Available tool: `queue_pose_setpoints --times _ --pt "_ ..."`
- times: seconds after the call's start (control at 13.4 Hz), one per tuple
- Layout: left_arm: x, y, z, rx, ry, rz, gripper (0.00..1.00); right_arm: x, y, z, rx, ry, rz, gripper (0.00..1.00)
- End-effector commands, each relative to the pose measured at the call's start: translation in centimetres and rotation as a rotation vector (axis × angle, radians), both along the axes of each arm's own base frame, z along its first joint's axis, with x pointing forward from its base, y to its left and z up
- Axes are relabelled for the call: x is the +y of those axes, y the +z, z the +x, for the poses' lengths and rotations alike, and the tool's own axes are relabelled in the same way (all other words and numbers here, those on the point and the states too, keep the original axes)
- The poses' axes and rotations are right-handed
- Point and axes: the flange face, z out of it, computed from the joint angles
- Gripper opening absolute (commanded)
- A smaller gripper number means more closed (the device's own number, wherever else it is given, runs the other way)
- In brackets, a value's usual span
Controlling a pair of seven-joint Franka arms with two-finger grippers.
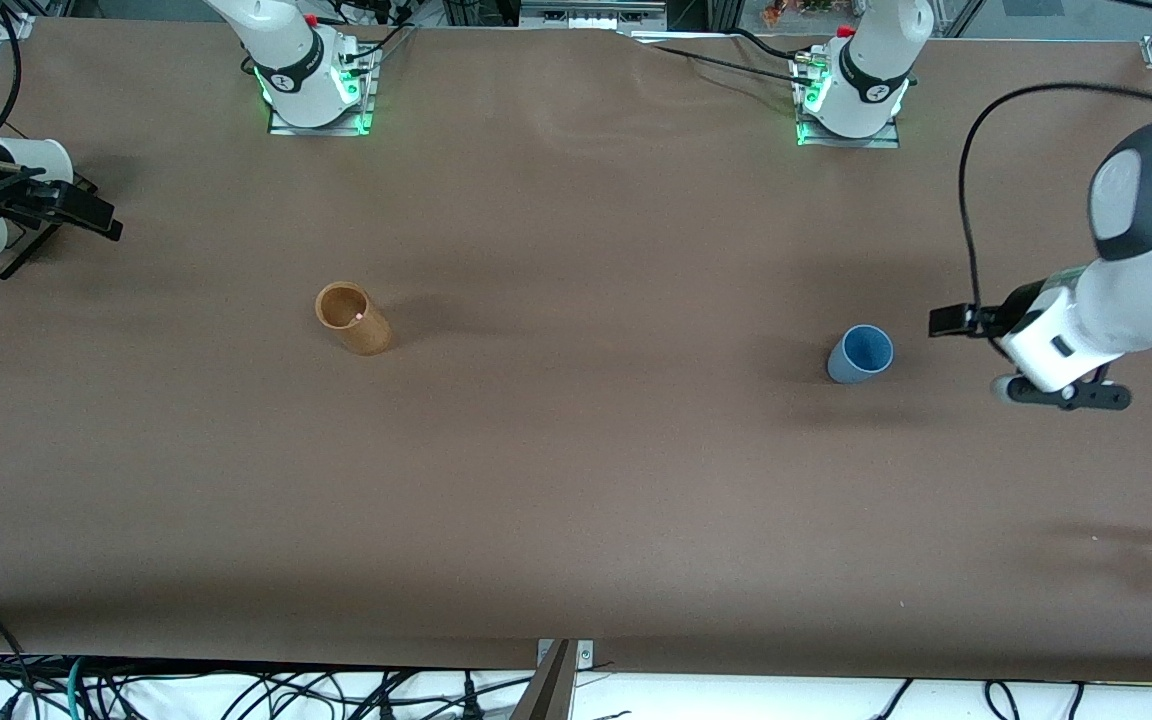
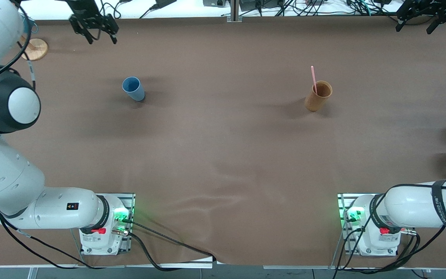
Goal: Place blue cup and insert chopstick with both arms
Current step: 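Lower the left gripper around the blue cup and close it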
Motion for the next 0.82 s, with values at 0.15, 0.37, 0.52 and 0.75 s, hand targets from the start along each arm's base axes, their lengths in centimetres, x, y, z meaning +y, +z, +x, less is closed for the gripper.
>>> queue_pose_setpoints --times 0.15,0.37,0.52,0.75 --pt "-4.6 -5.4 0.1 -0.029 -0.053 -0.011 1.00 0.0 0.5 -0.2 0.006 0.006 0.016 1.00" --pt "-5.5 -8.7 -0.9 -0.043 -0.065 -0.011 1.00 -0.1 0.5 -0.2 0.006 0.004 0.016 1.00" --pt "-6.2 -10.6 -2.1 -0.038 -0.076 -0.009 1.00 0.0 0.4 -0.2 0.007 0.006 0.016 1.00" --pt "-6.2 -12.6 -3.6 -0.058 -0.071 -0.006 1.00 -0.1 0.5 -0.2 0.006 0.006 0.016 1.00"
